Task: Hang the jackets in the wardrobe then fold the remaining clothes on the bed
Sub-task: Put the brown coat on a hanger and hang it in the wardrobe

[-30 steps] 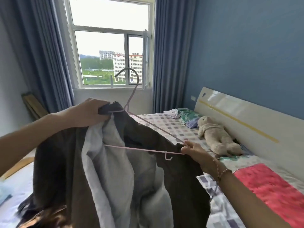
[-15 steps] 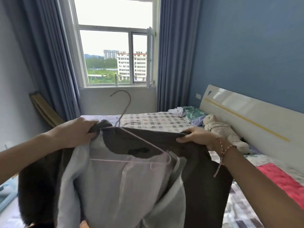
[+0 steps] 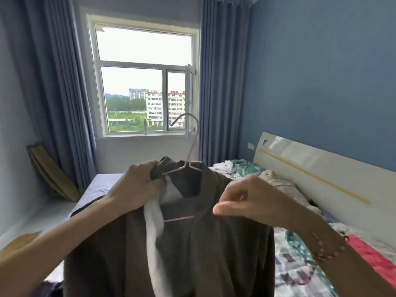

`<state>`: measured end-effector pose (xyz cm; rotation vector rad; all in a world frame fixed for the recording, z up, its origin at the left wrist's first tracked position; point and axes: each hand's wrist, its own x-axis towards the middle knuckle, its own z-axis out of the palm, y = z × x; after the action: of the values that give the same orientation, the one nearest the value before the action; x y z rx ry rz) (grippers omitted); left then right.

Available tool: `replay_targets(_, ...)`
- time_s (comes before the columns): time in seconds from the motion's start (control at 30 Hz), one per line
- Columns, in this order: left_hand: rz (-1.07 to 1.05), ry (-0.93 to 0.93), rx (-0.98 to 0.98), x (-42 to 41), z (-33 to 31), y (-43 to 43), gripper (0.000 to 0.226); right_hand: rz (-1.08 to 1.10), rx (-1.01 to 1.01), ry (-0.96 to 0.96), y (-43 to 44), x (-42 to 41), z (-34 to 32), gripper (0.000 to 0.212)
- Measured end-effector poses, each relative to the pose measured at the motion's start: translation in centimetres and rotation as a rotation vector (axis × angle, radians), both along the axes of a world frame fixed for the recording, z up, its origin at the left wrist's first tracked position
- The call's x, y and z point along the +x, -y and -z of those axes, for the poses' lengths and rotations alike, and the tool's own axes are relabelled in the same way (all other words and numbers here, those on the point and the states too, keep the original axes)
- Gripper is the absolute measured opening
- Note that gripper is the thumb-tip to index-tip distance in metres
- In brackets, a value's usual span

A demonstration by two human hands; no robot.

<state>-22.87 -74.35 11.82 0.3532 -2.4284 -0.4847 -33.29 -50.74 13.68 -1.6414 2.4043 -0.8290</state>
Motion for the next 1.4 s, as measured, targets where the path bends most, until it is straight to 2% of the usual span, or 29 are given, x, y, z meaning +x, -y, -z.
replay_targets(0.03, 0.037, -0.051, 0.002, 0.1, -0.9, -0.4, 0.012, 0.176, -0.107, -0.192, -0.5, -1.3, -0.5, 0.041)
replay_targets(0.07, 0.061, -0.078, -0.037, 0.2, -1.6, -1.1, 0.012, 0.255, -0.138, -0.32, -0.5, -2.4, -1.0, 0.055)
replay_targets(0.1, 0.089, -0.095, -0.074, 0.2, -2.1, -2.0, 0.012, 0.253, -0.132, -0.291, -0.6, -2.9, -1.3, 0.059)
replay_targets(0.13, 0.126, -0.118, -0.102, 0.0, -2.5, -2.8, 0.013, 0.203, -0.091, -0.188, -0.5, -3.0, -1.7, 0.051)
replay_targets(0.23, 0.227, -0.14, -0.117, -1.4, -3.4, -5.0, 0.018, 0.228, -0.101, -0.142, -1.4, -2.2, -2.2, 0.027)
replay_targets(0.33, 0.369, -0.066, -0.092, -2.6, -3.8, -5.8, 0.019, 0.292, -0.262, 0.034, -3.7, -1.4, -2.5, 0.006)
replay_targets(0.4, 0.459, -0.001, -0.138, -3.6, -3.5, -6.4, 0.012, 0.431, -0.404, 0.158, -6.9, -1.0, -2.5, 0.008)
replay_targets(0.43, 0.502, 0.006, -0.174, -4.3, -3.1, -7.1, 0.02, 0.535, -0.464, 0.221, -8.8, -0.5, -2.5, 0.011)
replay_targets(0.5, 0.531, -0.085, -0.336, -5.2, -1.8, -9.2, 0.038, 0.679, -0.565, 0.264, -12.2, 0.9, -2.6, 0.013)
replay_targets(0.53, 0.497, -0.186, -0.444, -5.5, -1.2, -10.9, 0.037, 0.742, -0.593, 0.26, -13.9, 1.6, -2.4, 0.014)
replay_targets(0.57, 0.42, -0.296, -0.516, -5.5, -0.8, -11.6, 0.03, 0.785, -0.608, 0.286, -14.0, 2.1, -2.6, 0.016)
replay_targets(0.63, 0.414, -0.397, -0.496, -5.9, -1.0, -16.4, 0.014, 0.899, -0.666, 0.283, -17.6, 4.5, -2.8, 0.02)
replay_targets(0.7, 0.341, -0.352, -0.435, -5.8, -1.9, -18.8, 0.015, 0.954, -0.668, 0.327, -19.7, 5.5, -2.9, 0.024)
replay_targets(0.73, 0.374, -0.377, -0.373, -5.9, -2.4, -21.5, 0.018, 1.014, -0.644, 0.308, -22.5, 7.5, -2.8, 0.026)
replay_targets(0.83, 0.369, -0.431, -0.269, -6.4, -4.5, -24.9, 0.016, 1.081, -0.391, 0.18, -25.4, 9.6, -1.9, 0.023)
replay_targets(0.9, 0.489, -0.398, -0.294, -5.9, -4.6, -29.4, 0.022, 1.148, -0.284, 0.079, -28.5, 11.3, -0.5, 0.017)
replay_targets(0.93, 0.566, -0.395, -0.395, -5.6, -3.7, -31.5, 0.029, 1.208, -0.267, 0.043, -30.1, 12.0, 0.1, 0.016)
replay_targets(0.97, 0.707, -0.356, -0.469, -4.4, -2.2, -34.5, 0.04, 1.277, -0.309, 0.038, -32.7, 13.3, 0.9, 0.016)
replay_targets(1.03, 0.931, -0.164, -0.65, -1.3, 1.4, -37.8, 0.067, 1.388, -0.443, 0.109, -35.7, 14.7, 1.7, 0.016)
replay_targets(1.07, 1.047, -0.067, -0.676, -0.3, 3.1, -39.3, 0.072, 1.44, -0.494, 0.114, -37.2, 15.8, 1.9, 0.016)
replay_targets(1.1, 1.146, 0.007, -0.603, 0.7, 4.0, -41.0, 0.058, 1.464, -0.506, 0.097, -39.0, 17.1, 2.1, 0.016)
replay_targets(1.13, 1.222, -0.02, -0.47, 0.9, 4.4, -42.2, 0.036, 1.465, -0.491, 0.072, -40.1, 18.0, 2.3, 0.015)
replay_targets(1.2, 1.274, -0.189, -0.258, 0.3, 3.5, -44.2, 0.044, 1.426, -0.46, 0.069, -41.1, 19.4, 2.1, 0.016)
replay_targets(1.27, 1.29, -0.308, -0.238, -0.8, 2.5, -47.4, 0.053, 1.431, -0.47, 0.059, -42.3, 21.2, 1.8, 0.016)
replay_targets(1.3, 1.325, -0.277, -0.203, -0.7, 2.3, -49.5, 0.055, 1.447, -0.49, 0.052, -43.1, 22.3, 1.7, 0.014)
replay_targets(1.4, 1.396, -0.047, -0.12, -0.8, 2.8, -53.2, 0.04, 1.48, -0.49, 0.025, -44.8, 24.2, 1.4, 0.012)
